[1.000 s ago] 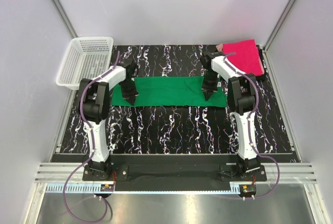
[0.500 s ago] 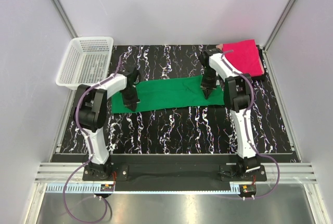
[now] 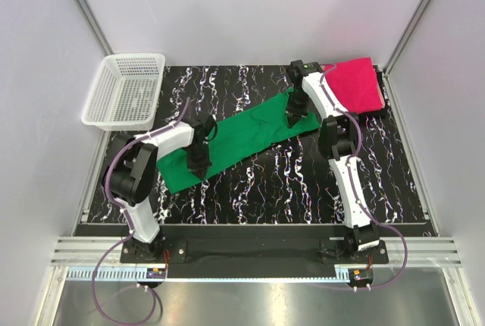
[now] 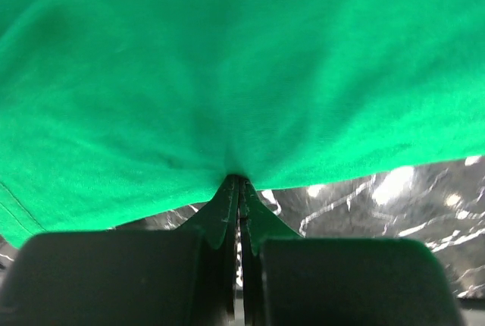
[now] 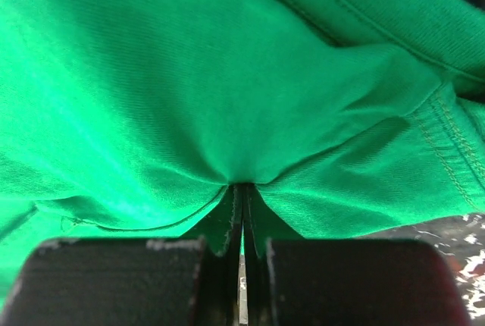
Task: Fold and stack the t-shirts
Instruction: Fold the tshirt
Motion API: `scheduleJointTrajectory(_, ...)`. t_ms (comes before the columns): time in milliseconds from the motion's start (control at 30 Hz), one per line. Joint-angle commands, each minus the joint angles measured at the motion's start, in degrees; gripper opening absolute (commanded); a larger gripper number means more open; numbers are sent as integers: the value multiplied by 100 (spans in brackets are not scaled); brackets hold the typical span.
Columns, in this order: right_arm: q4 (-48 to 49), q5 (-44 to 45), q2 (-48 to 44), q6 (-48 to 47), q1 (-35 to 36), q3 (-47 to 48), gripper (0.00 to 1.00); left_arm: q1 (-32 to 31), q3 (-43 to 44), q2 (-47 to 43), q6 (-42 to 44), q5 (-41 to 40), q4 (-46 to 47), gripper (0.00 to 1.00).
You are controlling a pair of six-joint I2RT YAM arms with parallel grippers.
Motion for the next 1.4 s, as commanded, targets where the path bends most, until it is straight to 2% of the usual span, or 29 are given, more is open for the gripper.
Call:
scheduleJointTrajectory(0, -391, -422, 361, -10, 18, 183, 0, -305, -136, -169, -124, 416, -174, 0)
scheduleJointTrajectory(267, -215, -668, 511, -1, 9, 490, 0, -1262, 92, -37, -352, 689, -245, 0)
scheduleJointTrajectory(467, -31, -843, 704, -151, -8, 807, 0, -1738, 137, -142, -519, 803, -288, 0)
scheduleJointTrajectory(667, 268, -1055, 696, -282, -70, 764, 0, -1782, 145, -730, -669, 23, -508, 0)
scheduleJointTrajectory(700, 277, -1003, 548, -326, -78, 685, 0, -1765, 232, -775, -686, -188, -621, 0)
scheduleJointTrajectory(800, 347, -783, 161, -476, -105, 500, 0, -1537, 251, -977, -818, -357, -570, 13)
scheduleJointTrajectory(833, 339, -696, 73, -468, -131, 474, 15, -1362, 242, -1029, -862, -357, -526, 14)
scheduleJointTrajectory(867, 330, -703, -15, -467, -192, 430, 18, -1273, 259, -1134, -871, -357, -491, 17)
scheduleJointTrajectory(900, 330, -695, -234, -476, -210, 307, 18, -1186, 294, -1179, -871, -357, -412, 24)
scheduleJointTrajectory(933, 347, -634, -349, -476, -228, 237, 22, -1011, 321, -1223, -862, -374, -394, 32)
scheduleJointTrajectory(1033, 365, -712, -692, -494, -263, -1, 27, -615, 339, -1162, -766, -375, -359, 33)
scheduleJointTrajectory(1067, 365, -721, -745, -503, -263, -62, 35, -500, 321, -1118, -714, -296, -350, 33)
scheduleJointTrajectory(1100, 365, -721, -824, -503, -254, -141, 37, -403, 269, -1083, -661, -252, -307, 33)
scheduleJointTrajectory(1367, 365, -510, -913, -529, -263, -230, 41, 186, 180, -775, -133, -287, -86, 35)
